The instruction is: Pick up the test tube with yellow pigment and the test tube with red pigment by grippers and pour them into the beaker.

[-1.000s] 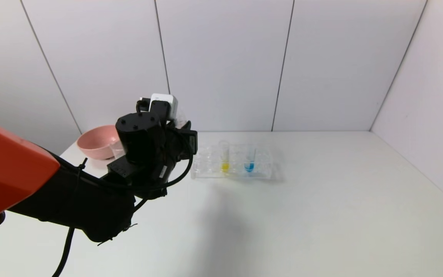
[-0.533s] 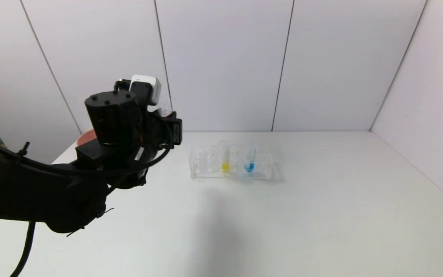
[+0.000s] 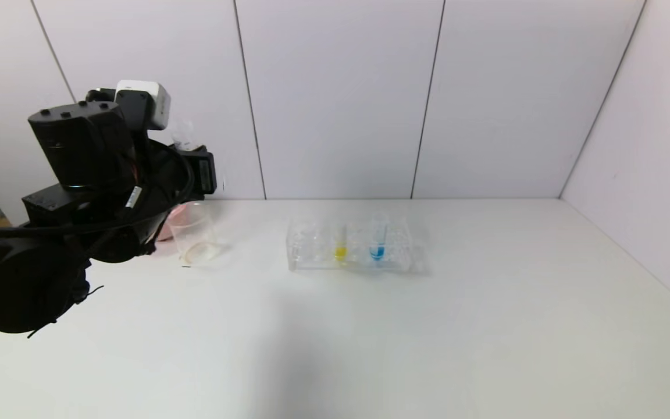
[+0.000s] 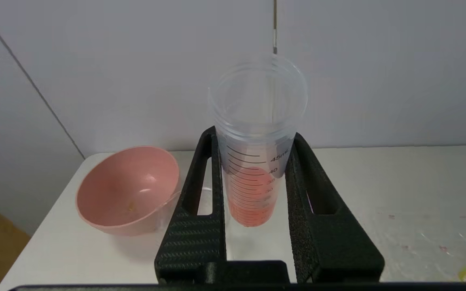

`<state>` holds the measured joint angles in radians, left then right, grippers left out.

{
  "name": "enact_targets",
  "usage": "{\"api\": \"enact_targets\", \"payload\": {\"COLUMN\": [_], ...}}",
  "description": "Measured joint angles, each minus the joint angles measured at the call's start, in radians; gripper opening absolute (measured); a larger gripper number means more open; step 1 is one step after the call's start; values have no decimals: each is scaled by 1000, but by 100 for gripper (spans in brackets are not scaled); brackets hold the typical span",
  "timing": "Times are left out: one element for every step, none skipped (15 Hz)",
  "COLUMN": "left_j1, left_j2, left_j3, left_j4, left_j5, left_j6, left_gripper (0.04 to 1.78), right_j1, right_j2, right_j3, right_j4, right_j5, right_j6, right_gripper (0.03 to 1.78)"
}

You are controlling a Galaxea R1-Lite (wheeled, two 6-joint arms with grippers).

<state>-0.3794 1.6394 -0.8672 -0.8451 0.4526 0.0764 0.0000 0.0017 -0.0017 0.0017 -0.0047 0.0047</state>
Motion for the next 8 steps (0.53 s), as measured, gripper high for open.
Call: {"api": "enact_targets", "payload": {"left_j1": [27, 54, 83, 116, 150, 186, 225, 260], "left_j2": [-5, -10, -15, -20, -23, -26, -28, -29], "left_j3": [-1, -1, -1, -3, -5, -6, -6, -6], "left_j4": [9, 21, 38, 57, 71, 78, 81, 83], "left_j5": [-1, -2, -9, -26, -48, -76, -106, -132], "left_j6": [0, 1, 1, 1, 1, 1, 1, 1], "left_gripper": [45, 45, 45, 45, 45, 45, 45, 45], "right_j1": [0, 0, 0, 0, 0, 0, 0, 0], "right_j2": [0, 0, 0, 0, 0, 0, 0, 0], "right_j3": [0, 0, 0, 0, 0, 0, 0, 0], "right_j4": [0, 0, 0, 0, 0, 0, 0, 0], "right_j5": [0, 0, 0, 0, 0, 0, 0, 0], "right_j6": [0, 0, 0, 0, 0, 0, 0, 0], "right_gripper": [170, 170, 170, 170, 170, 170, 170, 170]}}
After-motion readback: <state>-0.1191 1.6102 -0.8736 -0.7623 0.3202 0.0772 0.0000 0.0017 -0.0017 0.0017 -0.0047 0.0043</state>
